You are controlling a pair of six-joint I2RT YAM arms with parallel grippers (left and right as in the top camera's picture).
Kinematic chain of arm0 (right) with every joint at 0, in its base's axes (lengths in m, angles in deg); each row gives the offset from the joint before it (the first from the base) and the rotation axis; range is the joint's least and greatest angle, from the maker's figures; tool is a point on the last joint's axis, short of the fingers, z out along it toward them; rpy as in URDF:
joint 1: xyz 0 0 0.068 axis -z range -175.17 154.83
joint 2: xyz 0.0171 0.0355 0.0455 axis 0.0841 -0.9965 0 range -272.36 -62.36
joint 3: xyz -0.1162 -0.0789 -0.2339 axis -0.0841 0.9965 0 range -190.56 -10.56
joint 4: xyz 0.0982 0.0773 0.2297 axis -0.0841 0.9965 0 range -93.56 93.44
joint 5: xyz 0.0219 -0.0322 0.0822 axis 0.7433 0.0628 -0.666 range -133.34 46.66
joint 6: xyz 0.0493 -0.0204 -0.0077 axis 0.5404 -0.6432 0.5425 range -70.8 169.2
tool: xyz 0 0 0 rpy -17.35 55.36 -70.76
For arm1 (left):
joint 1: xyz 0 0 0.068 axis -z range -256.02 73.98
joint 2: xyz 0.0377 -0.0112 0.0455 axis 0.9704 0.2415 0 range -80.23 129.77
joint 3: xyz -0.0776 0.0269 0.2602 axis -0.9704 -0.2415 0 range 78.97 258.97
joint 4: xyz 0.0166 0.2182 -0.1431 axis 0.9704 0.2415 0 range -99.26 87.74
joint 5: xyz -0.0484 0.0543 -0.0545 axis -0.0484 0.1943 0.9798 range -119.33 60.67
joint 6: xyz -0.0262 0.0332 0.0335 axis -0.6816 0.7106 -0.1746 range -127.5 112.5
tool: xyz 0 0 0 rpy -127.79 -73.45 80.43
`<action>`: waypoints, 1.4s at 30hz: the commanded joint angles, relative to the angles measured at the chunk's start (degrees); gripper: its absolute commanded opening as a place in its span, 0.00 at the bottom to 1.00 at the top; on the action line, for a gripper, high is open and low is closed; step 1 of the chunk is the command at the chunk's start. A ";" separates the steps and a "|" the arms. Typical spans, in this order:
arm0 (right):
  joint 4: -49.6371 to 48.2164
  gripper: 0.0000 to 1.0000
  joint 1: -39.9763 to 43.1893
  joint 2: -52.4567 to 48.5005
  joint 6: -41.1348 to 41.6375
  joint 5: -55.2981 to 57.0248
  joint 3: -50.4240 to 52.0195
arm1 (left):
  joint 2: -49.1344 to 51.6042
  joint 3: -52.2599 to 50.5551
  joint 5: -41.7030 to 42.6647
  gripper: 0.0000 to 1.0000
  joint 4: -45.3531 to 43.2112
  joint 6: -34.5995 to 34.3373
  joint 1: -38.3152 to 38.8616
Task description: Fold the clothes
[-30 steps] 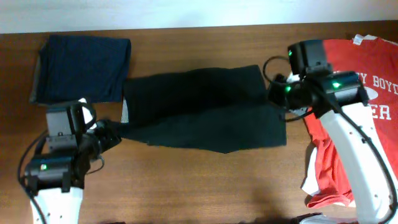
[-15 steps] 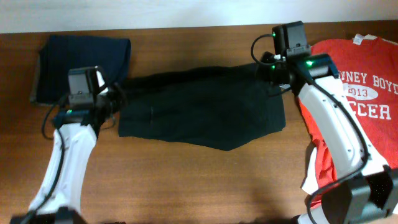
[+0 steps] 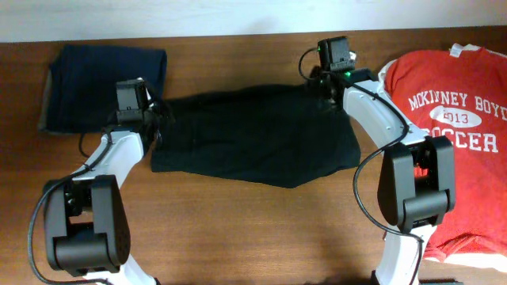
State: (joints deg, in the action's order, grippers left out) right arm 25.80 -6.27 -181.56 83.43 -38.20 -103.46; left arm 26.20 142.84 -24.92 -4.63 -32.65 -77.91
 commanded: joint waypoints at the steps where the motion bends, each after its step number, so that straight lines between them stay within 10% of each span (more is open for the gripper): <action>1: -8.79 0.98 -0.09 0.59 -6.34 -2.78 -1.88 | -0.63 6.12 1.36 0.77 -0.55 1.51 -0.02; 3: -7.72 0.98 -0.09 4.04 -13.29 -10.51 -5.18 | -5.73 11.47 6.10 0.86 1.11 2.97 0.04; 4: -1.92 0.98 -0.09 7.04 -13.27 -11.17 -5.95 | -9.49 12.57 7.23 0.74 5.53 2.95 0.02; 5: 7.13 0.98 -0.09 10.19 -13.27 -11.17 -5.97 | -12.90 12.57 7.21 0.01 14.32 2.95 0.02; 6: 14.34 0.91 -0.09 11.98 -13.27 -11.17 -5.95 | -14.03 12.57 7.21 0.01 21.29 2.95 0.04; 7: 22.29 0.65 -0.09 13.03 -13.29 -11.10 -5.95 | -13.70 12.11 7.23 0.01 27.82 2.89 0.07; 8: 30.27 0.04 -0.09 12.96 -13.29 -10.88 -5.70 | -12.48 10.34 7.23 0.01 30.21 2.75 1.09; 11: 34.60 0.05 -0.13 12.70 -13.25 -9.57 3.06 | -5.95 8.22 7.19 0.01 34.62 3.02 5.81; 16: 14.67 0.04 -0.09 12.70 -12.74 -6.84 27.89 | 6.54 8.22 1.75 0.01 37.09 5.38 8.28; 22: 18.36 0.04 -0.09 12.72 -12.87 -6.86 27.58 | 12.52 8.35 -0.83 0.00 39.87 5.53 8.24; 27: 41.27 0.04 -0.09 13.09 -17.53 -7.48 0.98 | -13.27 10.73 -2.34 0.00 39.41 5.53 8.17; 31: 35.45 0.05 -0.02 12.31 -13.07 1.55 8.37 | -18.18 7.39 -10.88 0.01 49.16 2.49 8.13; 42: 22.64 0.11 8.66 12.00 -10.80 4.96 26.05 | 2.16 -4.70 -12.81 0.00 37.03 1.03 7.34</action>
State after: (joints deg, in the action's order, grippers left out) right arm 48.77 0.86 -169.47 71.52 -34.50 -77.97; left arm 24.67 139.35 -38.17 32.61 -31.09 -70.05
